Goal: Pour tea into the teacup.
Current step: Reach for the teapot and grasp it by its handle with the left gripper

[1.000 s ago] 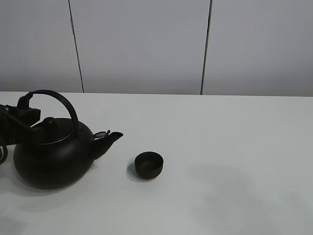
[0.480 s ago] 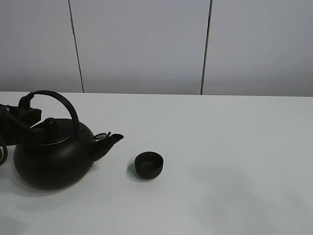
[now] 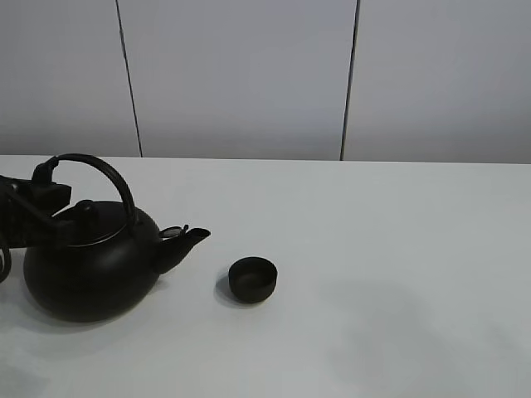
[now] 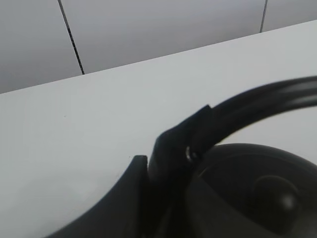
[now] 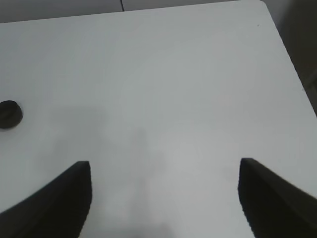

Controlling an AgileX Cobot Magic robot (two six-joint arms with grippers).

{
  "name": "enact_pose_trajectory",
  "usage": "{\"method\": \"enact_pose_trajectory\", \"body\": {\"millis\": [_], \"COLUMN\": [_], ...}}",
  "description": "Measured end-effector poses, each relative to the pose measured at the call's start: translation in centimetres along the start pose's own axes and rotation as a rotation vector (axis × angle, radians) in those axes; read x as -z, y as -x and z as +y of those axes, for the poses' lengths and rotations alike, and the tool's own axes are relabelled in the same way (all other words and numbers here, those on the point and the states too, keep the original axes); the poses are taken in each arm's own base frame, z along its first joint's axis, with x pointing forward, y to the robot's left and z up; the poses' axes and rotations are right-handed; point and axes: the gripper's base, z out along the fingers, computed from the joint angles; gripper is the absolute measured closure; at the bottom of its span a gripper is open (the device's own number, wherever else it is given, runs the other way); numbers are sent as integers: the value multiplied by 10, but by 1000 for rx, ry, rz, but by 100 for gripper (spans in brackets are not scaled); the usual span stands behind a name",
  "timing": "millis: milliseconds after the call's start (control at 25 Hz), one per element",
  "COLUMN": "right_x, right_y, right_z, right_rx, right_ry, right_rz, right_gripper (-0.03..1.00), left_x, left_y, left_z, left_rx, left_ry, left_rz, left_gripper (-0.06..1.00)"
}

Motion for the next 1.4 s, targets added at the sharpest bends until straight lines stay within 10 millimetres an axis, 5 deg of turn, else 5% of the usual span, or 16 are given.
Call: {"method": "enact_pose_trajectory", "body": {"millis": [1400], "right_x": [0], "right_y": [0], "right_z": [0], "right_rx": [0], "right_ry": [0], "right_rz": [0], "right_gripper": [41], "left_x": [3], "left_y": [18], "left_z": [2], "left_rx": [-49], "left_ry": [-17], "left_rz": [3], "left_gripper": [83]}}
